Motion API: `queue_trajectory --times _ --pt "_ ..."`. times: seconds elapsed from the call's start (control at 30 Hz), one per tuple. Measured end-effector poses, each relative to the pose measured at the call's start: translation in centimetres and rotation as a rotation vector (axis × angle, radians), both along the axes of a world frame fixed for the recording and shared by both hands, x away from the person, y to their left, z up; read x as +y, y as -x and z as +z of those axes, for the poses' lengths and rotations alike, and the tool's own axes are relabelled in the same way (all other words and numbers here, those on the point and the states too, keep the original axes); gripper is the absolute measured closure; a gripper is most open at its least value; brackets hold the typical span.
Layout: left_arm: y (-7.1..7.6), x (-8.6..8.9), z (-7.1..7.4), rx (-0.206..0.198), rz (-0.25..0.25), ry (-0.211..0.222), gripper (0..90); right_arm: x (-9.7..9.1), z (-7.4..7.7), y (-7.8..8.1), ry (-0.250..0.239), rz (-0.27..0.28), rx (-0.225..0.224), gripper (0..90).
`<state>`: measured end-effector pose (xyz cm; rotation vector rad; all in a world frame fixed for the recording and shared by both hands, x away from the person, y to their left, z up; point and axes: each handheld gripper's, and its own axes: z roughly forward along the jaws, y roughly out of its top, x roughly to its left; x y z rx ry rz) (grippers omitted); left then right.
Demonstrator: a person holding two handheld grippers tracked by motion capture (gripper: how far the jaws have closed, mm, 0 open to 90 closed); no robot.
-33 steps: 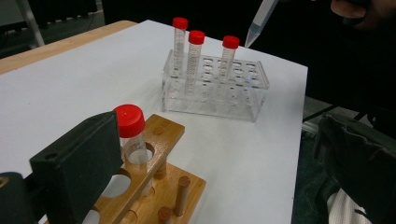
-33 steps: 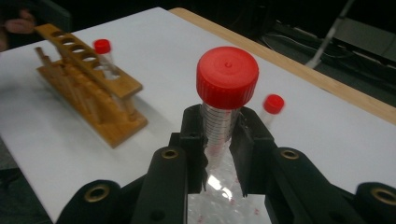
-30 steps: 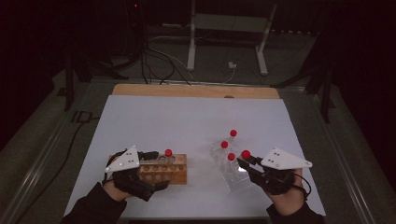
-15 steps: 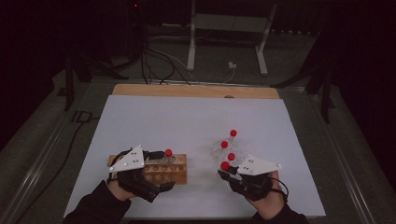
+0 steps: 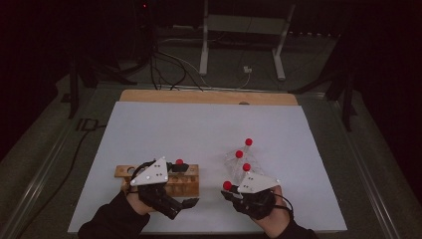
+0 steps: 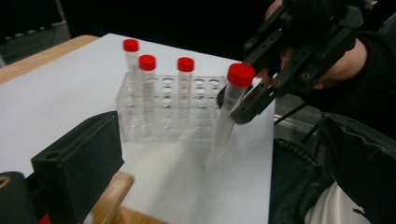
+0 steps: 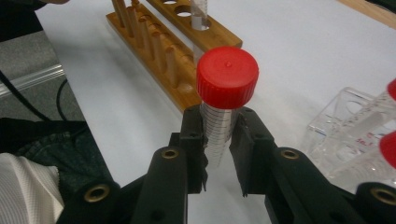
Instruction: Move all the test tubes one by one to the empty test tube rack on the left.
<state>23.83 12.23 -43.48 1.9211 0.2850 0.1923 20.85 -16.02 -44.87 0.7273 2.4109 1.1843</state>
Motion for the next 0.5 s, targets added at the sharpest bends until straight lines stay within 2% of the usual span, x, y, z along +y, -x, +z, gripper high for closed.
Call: queue_trajectory --times 0.3,0.4,0.5 --pt "0.1 -2.0 0.4 -0.010 -0.040 0.003 7.7 0.2 -0.1 0.3 0.000 0.010 0.002 75.4" --pt "0.0 -2.6 0.5 -0.022 -0.043 0.006 16.0 0.3 -0.1 0.3 -0.003 0.011 0.004 75.4" --pt "0.1 -3.1 0.4 -0.033 -0.041 0.005 17.8 0.3 -0.1 0.3 -0.003 0.012 0.005 75.4"
